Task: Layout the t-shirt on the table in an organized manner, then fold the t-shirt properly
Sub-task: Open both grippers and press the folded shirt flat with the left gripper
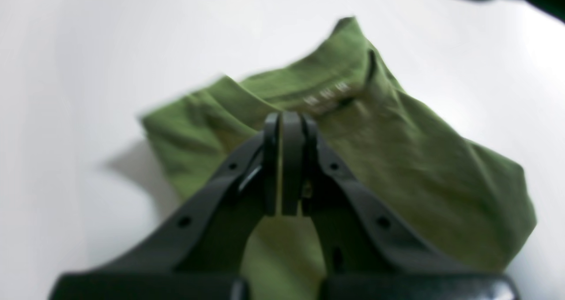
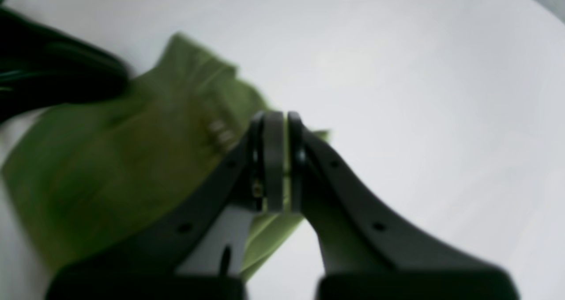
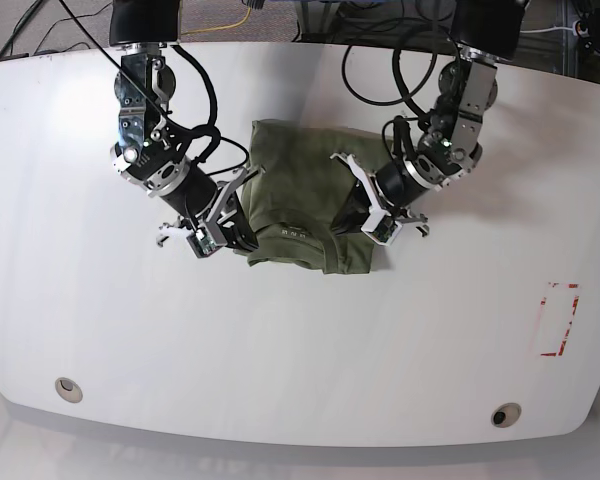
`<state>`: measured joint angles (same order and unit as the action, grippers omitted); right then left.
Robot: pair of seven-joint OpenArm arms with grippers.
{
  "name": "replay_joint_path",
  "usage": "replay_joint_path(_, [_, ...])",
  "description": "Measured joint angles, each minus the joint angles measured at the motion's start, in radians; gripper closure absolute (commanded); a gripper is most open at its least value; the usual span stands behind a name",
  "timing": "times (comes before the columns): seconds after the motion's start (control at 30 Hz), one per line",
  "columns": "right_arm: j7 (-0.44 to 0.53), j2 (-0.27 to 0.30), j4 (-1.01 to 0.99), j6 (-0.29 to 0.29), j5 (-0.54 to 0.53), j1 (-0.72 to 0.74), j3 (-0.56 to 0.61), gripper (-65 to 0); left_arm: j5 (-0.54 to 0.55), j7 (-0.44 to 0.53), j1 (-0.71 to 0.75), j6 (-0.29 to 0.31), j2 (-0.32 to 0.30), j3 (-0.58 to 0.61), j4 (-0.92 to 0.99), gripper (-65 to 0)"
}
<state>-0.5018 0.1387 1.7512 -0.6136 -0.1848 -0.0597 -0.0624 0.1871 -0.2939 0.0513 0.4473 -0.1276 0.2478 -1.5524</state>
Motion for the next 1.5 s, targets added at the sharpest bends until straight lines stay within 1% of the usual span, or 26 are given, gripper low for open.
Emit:
replay_joint_path(0.1, [0.003, -0.005, 0.025, 0.0, -0.002, -0.038, -0.046, -1.4, -0.061, 0.006, 0.031, -0.039, 0.022, 0.016, -0.002, 0.0])
replay_joint_path(0.2, [0.002, 0.004, 0.034, 0.005, 0.001, -0.065, -0.087, -1.4, -0.145, 0.02, 0.054, -0.11, 0.041, 0.055, -0.002, 0.0])
replay_joint_path(0.27, [0.0, 0.007, 0.036, 0.01, 0.004, -0.078, -0.113, -1.4, -0.183, 0.076, 0.067, -0.164, 0.056, 0.08, -0.002, 0.0])
replay_joint_path(0.33, [-0.001, 0.007, 0.043, 0.01, 0.006, -0.09, -0.138, -1.4, -0.213, 0.14, 0.076, -0.198, 0.067, 0.112, -0.004, 0.0])
replay_joint_path(0.43, [0.0, 0.005, 0.052, 0.0, 0.003, -0.105, -0.168, -1.4, -0.262, 0.198, 0.082, -0.262, 0.084, 0.159, -0.007, 0.0])
replay_joint_path(0.5, [0.0, 0.004, 0.053, -0.008, 0.002, -0.111, -0.188, -1.4, -0.288, 0.197, 0.082, -0.3, 0.097, 0.186, -0.005, 0.0])
replay_joint_path(0.6, [0.0, 0.004, 0.054, -0.003, 0.005, -0.116, -0.213, -1.4, -0.344, 0.158, 0.065, -0.368, 0.119, 0.223, 0.0, 0.0])
replay_joint_path(0.77, [0.0, 0.005, 0.062, 0.0, 0.005, -0.119, -0.233, -1.4, -0.375, 0.137, 0.001, -0.427, 0.155, 0.265, 0.047, 0.0])
replay_joint_path(0.9, [0.0, 0.005, 0.077, 0.0, 0.002, -0.127, -0.232, -1.4, -0.375, 0.133, -0.038, -0.442, 0.175, 0.272, 0.129, 0.0])
replay_joint_path(1.07, [0.0, 0.005, 0.094, -0.001, 0.002, -0.138, -0.232, -1.4, -0.375, 0.121, -0.085, -0.446, 0.198, 0.262, 0.288, 0.0])
replay_joint_path(1.1, [0.002, 0.005, 0.094, -0.001, 0.002, -0.138, -0.232, -1.4, -0.373, 0.154, -0.094, -0.448, 0.201, 0.262, 0.327, 0.0])
replay_joint_path(1.2, [0.0, 0.005, 0.094, -0.001, 0.002, -0.138, -0.232, -1.4, -0.374, 0.168, -0.126, -0.448, 0.215, 0.262, 0.381, 0.0])
replay_joint_path(1.33, [0.001, 0.005, 0.095, 0.0, -0.003, -0.145, -0.232, -1.4, -0.374, 0.169, -0.154, -0.448, 0.222, 0.259, 0.424, 0.0])
replay_joint_path(1.5, [-0.001, 0.005, 0.095, -0.001, -0.002, -0.159, -0.232, -1.4, -0.37, 0.186, -0.13, -0.436, 0.219, 0.206, 0.404, 0.0])
